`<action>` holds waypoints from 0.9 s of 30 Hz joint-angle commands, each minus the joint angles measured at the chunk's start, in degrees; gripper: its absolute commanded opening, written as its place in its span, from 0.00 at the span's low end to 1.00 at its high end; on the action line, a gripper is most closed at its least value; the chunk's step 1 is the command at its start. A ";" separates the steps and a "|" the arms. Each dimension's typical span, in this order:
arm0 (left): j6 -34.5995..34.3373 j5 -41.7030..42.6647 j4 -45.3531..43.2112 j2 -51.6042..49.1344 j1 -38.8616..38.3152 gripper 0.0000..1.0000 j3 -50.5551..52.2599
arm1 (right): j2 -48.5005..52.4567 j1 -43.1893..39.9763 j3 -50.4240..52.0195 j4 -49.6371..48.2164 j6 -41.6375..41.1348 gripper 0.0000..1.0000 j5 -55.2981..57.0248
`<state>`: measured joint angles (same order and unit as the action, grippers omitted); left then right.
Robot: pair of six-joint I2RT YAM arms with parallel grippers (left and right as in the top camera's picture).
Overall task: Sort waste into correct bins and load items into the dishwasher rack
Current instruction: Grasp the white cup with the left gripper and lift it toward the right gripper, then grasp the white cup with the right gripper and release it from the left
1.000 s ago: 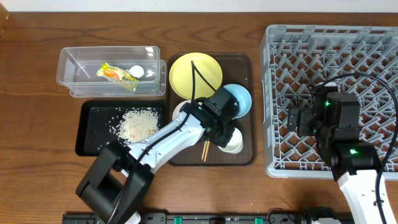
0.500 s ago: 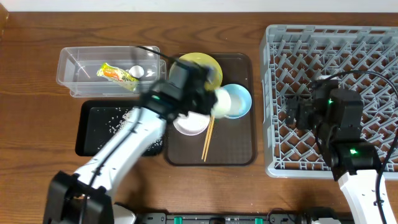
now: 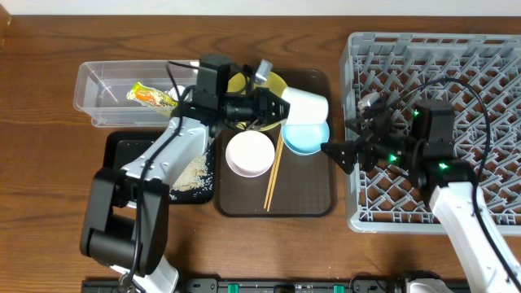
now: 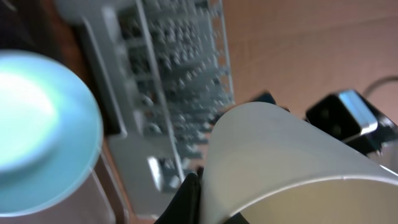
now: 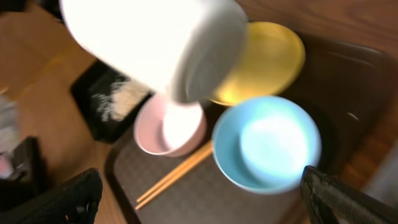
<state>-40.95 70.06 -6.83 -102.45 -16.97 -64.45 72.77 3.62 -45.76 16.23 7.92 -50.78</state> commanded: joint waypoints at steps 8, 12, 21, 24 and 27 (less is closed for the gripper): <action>-3.98 12.02 -0.63 -0.31 -2.54 0.06 -0.39 | 5.14 0.96 -0.92 -17.46 2.43 0.93 -19.12; -4.26 13.33 -0.61 -0.31 -3.26 0.06 -0.39 | 5.25 0.96 -0.92 -19.89 2.40 0.89 -23.43; -5.75 13.62 -0.66 -0.31 -3.26 0.06 -0.39 | 5.25 0.98 -0.92 -19.74 2.40 0.83 -25.35; -6.82 14.01 -0.72 -0.31 -3.34 0.06 -0.39 | 5.25 0.98 -0.92 -19.71 2.40 0.83 -25.35; -7.87 14.60 -1.31 -0.31 -3.65 0.06 -0.39 | 5.25 0.96 -0.92 -19.71 2.40 0.81 -25.33</action>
<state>-47.22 82.65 -7.73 -102.76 -20.34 -64.45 77.52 3.62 -45.91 -3.51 9.72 -74.26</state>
